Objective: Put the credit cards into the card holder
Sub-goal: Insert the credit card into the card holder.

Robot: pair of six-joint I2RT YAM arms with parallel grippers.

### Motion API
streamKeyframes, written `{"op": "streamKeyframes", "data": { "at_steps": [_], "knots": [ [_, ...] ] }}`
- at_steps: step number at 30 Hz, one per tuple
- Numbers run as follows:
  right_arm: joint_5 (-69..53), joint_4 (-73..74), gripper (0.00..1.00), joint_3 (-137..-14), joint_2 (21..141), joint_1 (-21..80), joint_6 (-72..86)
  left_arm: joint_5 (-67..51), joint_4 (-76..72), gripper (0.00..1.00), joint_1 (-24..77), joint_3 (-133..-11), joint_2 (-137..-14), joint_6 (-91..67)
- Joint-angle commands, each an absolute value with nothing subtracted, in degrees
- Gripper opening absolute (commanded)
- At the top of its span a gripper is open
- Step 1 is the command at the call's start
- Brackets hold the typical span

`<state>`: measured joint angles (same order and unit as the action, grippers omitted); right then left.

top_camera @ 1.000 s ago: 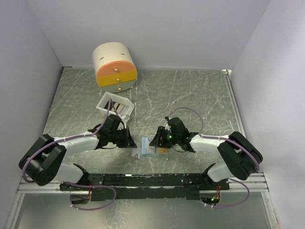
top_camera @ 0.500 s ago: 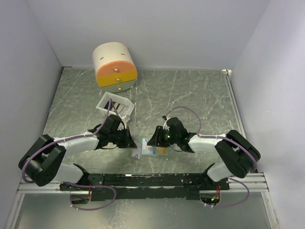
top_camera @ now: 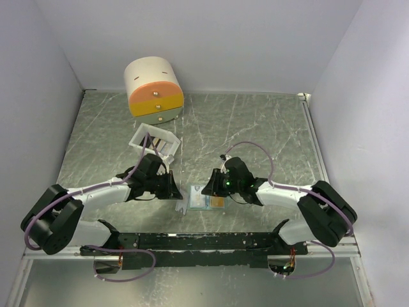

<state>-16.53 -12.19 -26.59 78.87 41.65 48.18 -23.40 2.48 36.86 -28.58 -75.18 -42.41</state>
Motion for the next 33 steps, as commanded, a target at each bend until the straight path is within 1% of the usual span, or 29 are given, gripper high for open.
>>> {"op": "streamKeyframes", "data": {
  "at_steps": [1, 4, 10, 19, 24, 29, 33],
  "knots": [
    [-14.03, -9.50, 0.26, -27.91, 79.09, 41.90, 46.80, -24.95, 2.02, 0.07, 37.31, -30.75, -73.88, -42.73],
    [-14.89, -10.98, 0.24, -27.85, 80.62, 41.97, 47.29, -25.43, 1.44, 0.07, 37.35, -30.77, -73.88, -43.17],
    [-15.34, -11.38, 0.21, -28.41, 83.63, 42.29, 47.37, -25.23, 1.31, 0.07, 37.30, -30.52, -74.61, -43.33],
    [-12.99, -8.78, 0.09, -27.92, 86.25, 42.36, 47.43, -25.19, 1.53, 0.07, 37.27, -30.34, -73.88, -43.57],
    [-11.59, -7.79, 0.03, -27.65, 86.59, 42.33, 47.50, -22.20, 7.22, 0.07, 37.31, -32.27, -72.46, -41.87],
    [-11.08, -7.36, 0.01, -27.43, 86.52, 42.37, 47.46, -18.14, 11.75, 0.07, 37.29, -33.69, -69.61, -40.55],
    [-11.37, -7.64, 0.01, -27.22, 86.65, 42.37, 47.46, -20.63, 9.62, 0.07, 37.35, -33.08, -70.59, -40.98]
  ]
}}
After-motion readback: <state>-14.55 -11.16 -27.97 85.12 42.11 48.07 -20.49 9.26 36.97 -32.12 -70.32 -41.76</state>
